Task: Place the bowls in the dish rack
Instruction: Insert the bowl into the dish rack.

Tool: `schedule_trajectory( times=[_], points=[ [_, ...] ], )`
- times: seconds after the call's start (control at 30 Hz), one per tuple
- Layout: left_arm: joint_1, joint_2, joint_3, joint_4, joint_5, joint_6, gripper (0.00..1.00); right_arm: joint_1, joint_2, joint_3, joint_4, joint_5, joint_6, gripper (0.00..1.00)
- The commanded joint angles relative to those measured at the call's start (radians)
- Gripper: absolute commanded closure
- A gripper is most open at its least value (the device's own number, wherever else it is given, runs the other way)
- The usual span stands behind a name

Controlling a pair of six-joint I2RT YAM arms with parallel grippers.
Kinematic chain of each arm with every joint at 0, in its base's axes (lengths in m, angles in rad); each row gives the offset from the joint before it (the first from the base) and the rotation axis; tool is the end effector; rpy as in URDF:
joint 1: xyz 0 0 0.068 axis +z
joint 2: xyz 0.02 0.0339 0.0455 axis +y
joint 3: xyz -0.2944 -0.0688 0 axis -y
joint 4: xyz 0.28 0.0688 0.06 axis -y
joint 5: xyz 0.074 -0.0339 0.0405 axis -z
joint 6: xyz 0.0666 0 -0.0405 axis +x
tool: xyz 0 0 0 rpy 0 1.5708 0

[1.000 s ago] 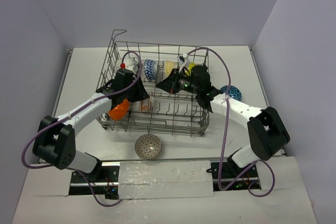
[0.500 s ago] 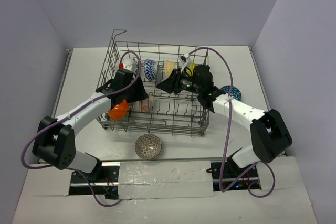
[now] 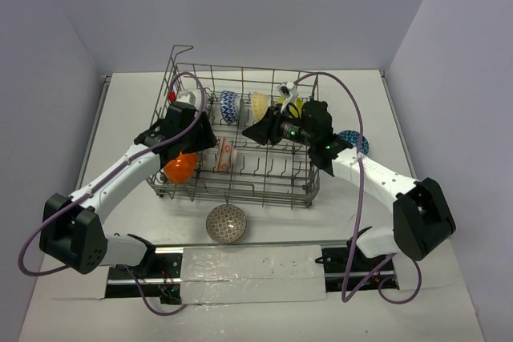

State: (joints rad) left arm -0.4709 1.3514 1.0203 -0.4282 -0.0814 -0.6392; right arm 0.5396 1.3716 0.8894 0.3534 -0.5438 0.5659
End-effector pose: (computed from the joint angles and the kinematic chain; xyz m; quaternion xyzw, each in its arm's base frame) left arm 0.3073 -0.1504 0.2699 -0.0932 0.9134 -0.1761 0.3549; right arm 0.2976 0.2184 0.3086 -0.1678 0.7258 0.5055 0.4353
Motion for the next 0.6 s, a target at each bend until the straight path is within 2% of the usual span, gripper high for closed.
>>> schedule_trajectory(
  times=[0.0,0.37,0.57],
  points=[
    [-0.006,-0.037,0.046,-0.038,-0.055,0.019,0.37,-0.007,-0.049,-0.026,0.009,-0.015,-0.023,0.54],
    [-0.066,-0.097,0.043,-0.043,-0.063,0.012,0.37,-0.009,-0.115,-0.049,-0.049,-0.024,-0.067,0.53],
    [-0.098,-0.081,0.049,-0.058,-0.093,0.003,0.37,-0.004,-0.062,-0.020,-0.119,-0.039,-0.089,0.52]
  ],
)
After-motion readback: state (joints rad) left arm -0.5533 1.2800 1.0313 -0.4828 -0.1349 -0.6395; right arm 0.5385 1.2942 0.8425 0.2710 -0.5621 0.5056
